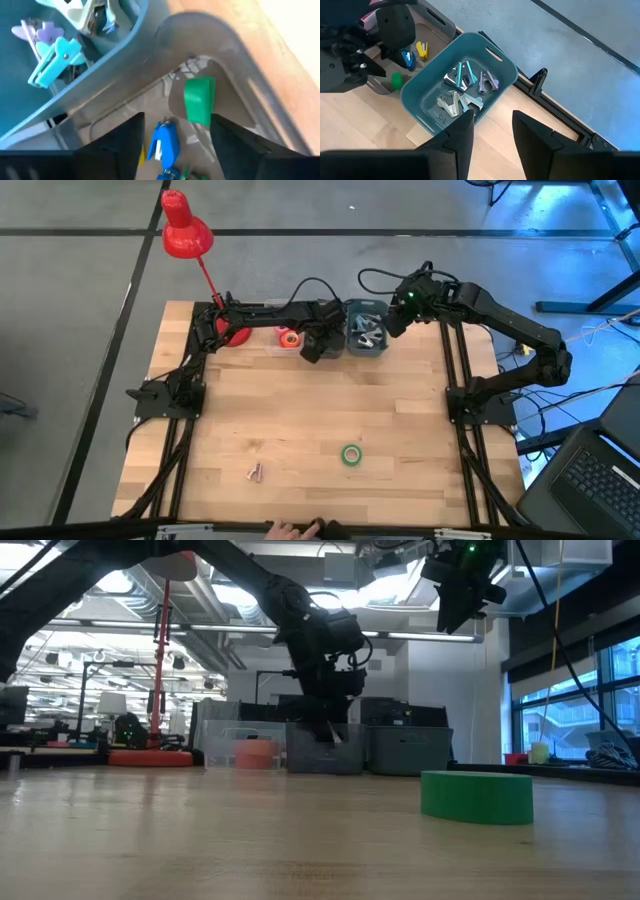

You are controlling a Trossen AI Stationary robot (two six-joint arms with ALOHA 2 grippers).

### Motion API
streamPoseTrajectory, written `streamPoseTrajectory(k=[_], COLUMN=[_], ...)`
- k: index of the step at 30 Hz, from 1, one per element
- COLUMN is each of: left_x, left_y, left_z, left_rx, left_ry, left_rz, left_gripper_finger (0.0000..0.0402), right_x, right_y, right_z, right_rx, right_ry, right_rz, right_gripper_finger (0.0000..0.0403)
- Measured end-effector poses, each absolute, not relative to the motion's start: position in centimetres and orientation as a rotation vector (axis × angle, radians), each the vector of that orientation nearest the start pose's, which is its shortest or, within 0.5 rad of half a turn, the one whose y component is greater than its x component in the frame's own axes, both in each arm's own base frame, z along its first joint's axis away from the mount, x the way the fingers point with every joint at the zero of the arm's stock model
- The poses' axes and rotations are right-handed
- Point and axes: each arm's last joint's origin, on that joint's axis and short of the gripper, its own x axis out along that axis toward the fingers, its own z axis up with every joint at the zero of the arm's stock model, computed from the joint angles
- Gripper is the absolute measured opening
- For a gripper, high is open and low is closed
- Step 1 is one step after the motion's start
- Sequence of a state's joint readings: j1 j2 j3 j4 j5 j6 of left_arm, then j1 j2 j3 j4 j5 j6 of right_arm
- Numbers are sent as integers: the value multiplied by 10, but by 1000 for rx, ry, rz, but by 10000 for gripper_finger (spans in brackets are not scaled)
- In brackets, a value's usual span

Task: Pick and place Stapler, Stapler remover, tape
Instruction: Put the green stapler into the black bin, then put the green tape into the transparent bin

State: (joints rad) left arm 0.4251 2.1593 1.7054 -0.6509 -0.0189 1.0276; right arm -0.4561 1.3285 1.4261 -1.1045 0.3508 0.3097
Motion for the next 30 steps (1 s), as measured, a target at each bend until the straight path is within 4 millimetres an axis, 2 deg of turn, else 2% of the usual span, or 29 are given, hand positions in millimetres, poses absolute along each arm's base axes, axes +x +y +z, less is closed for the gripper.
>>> streamPoseTrajectory(k=[4, 7, 12, 17, 21, 23, 27, 30], left_x=[414, 411, 396, 373, 361, 359, 355, 346], left_y=[191, 191, 187, 171, 147, 130, 86, 62], left_z=[183, 194, 245, 295, 318, 323, 327, 332], left_rx=[720, 710, 506, 82, -268, -365, -393, -342], left_ry=[1224, 1249, 1110, 908, 839, 846, 949, 1028], left_rz=[-133, -44, 108, 96, -69, -180, -318, -326], left_gripper_finger=[245, 253, 244, 232, 230, 231, 233, 229], right_x=[216, 216, 216, 215, 214, 215, 218, 223], right_y=[-117, -117, -117, -116, -115, -113, -101, -77], right_z=[363, 363, 362, 353, 344, 340, 334, 322], right_rx=[319, 312, 297, 301, 329, 360, 430, 521], right_ry=[911, 915, 928, 971, 1002, 1012, 1036, 1059], right_rz=[-888, -883, -873, -875, -878, -863, -747, -585], right_gripper_finger=[138, 138, 138, 138, 138, 138, 138, 138])
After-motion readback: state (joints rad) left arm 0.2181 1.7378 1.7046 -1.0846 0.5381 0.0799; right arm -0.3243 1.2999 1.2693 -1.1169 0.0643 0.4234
